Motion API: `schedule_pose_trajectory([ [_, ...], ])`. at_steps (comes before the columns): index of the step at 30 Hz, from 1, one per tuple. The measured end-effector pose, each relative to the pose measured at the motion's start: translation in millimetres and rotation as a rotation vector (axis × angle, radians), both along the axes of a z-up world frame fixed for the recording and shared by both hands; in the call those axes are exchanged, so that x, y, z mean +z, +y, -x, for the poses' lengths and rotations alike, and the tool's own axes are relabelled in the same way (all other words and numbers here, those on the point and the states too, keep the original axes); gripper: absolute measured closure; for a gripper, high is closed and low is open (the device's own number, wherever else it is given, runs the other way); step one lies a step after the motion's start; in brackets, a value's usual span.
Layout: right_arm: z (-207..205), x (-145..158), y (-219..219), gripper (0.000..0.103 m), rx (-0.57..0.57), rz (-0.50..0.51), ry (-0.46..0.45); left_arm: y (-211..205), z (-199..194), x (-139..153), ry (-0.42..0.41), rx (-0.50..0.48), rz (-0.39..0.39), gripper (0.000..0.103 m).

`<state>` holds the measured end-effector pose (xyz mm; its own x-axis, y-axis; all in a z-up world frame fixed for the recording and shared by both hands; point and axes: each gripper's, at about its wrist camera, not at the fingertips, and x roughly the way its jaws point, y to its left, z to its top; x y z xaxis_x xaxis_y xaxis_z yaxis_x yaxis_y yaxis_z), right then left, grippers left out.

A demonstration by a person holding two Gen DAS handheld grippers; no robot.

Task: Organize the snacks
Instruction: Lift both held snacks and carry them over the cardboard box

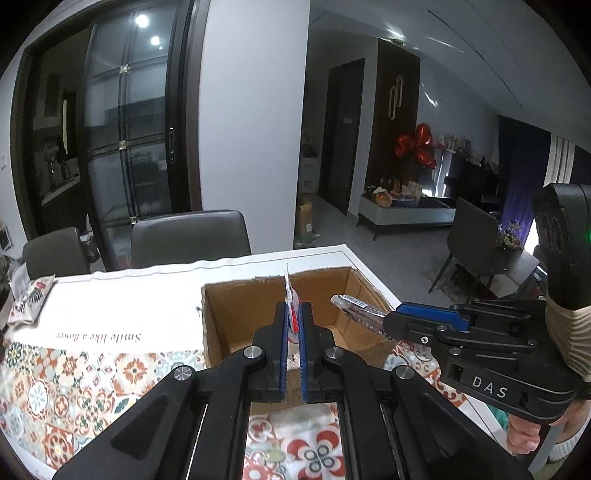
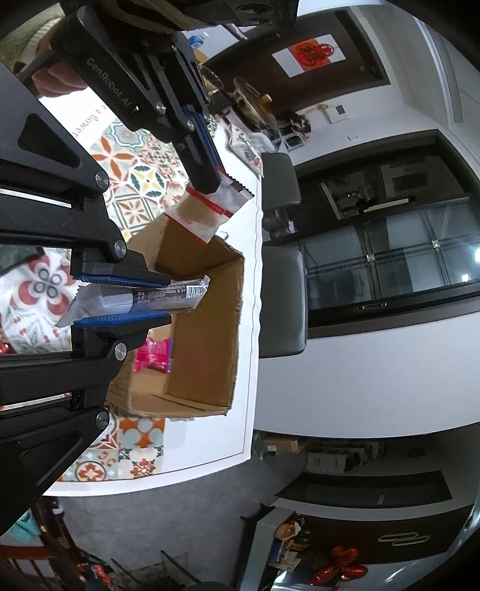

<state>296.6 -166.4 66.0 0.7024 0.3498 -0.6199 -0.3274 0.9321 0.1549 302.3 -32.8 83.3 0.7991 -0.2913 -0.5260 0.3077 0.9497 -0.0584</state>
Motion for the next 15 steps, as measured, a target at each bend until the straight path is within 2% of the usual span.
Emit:
schedule_pose_trajectory([
  [12,-49,-14,-12,0.089,-0.023,-0.007,0.037,-13,-45,-16,0.047,0.018,-0.013,0.095],
  [14,-54,-16,-12,0.089,-0.026,-0.008,0.038,-14,-50,-18,0.056,0.031,-0.028,0.089],
  [15,-57,-17,-12,0.088,-0.028,-0.008,0.035,-15,-52,-18,0.061,0.048,-0.041,0.073],
])
